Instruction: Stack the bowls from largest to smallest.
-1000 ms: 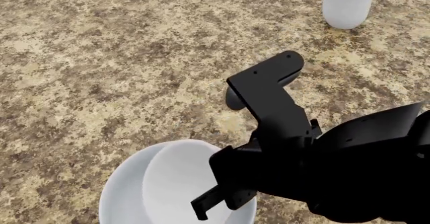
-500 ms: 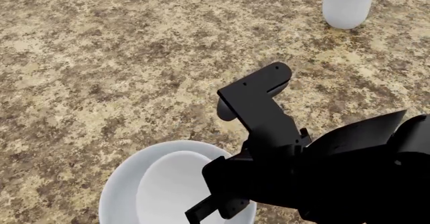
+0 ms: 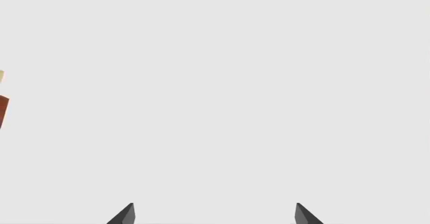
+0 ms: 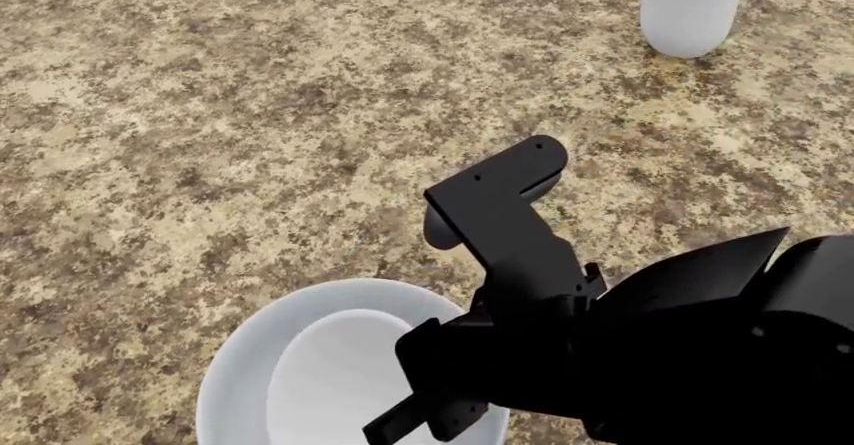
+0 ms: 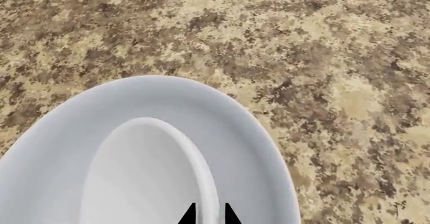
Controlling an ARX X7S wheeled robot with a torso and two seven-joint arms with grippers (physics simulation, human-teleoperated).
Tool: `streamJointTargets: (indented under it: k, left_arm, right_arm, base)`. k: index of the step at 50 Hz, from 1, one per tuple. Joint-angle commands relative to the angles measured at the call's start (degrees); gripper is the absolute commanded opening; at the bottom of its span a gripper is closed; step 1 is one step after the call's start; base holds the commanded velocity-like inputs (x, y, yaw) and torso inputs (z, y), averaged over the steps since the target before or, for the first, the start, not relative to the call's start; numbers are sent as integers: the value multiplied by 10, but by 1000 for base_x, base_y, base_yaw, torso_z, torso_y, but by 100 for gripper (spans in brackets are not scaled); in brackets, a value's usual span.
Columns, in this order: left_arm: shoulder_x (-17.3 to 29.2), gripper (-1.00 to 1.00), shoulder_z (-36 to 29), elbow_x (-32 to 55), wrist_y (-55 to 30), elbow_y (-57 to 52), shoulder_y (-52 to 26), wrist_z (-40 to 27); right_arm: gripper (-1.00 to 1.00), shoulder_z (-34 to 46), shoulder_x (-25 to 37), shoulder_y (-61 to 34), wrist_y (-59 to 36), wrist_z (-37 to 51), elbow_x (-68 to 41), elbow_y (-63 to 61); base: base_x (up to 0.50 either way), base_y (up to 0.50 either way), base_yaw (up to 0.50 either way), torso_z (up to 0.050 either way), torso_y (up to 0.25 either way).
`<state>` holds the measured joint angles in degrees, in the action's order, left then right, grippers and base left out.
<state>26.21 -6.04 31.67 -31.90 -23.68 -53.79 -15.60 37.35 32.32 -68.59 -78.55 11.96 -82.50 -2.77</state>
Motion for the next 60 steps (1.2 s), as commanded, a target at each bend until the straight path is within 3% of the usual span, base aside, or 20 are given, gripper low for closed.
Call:
streamJointTargets:
  k: [1,7,8,29,37,49,60]
  left_arm:
    - [-8,100,11,-14,-4,9,1,10]
    - [-8,100,11,-13,-4,8,2,9]
    - [-8,100,10,-13,-4,7,2,9]
    - [-5,100,10,-9,-7,6,-2,6]
    - [-5,100,9,-7,-9,7,-8,5]
    - [-6,100,4,-13,-1,12,-2,6]
    - [-9,100,4,-15,7,18,0,4]
  right_arm:
    - [-100,-6,-8,-3,6,-22,14,-3]
    - [-100,-5,-5,-3,7,-20,11,-5]
    - [100,-6,-5,-3,6,-19,8,-4]
    - [100,2,-1,-8,12,-19,2,-6]
    - [100,-28,2,-47,3,16,-47,-14]
    - [100,-61,26,-99,-10,120,-137,-28]
    - [100,-43,86,-142,-15,281,-293,-35]
  base:
    - [0,0,0,0,0]
    - [0,0,0,0,2]
    - [0,0,0,0,0]
    - [0,0,0,0,0]
    - [0,0,0,0,0]
    - [0,0,0,0,0]
    - [0,0,0,0,0]
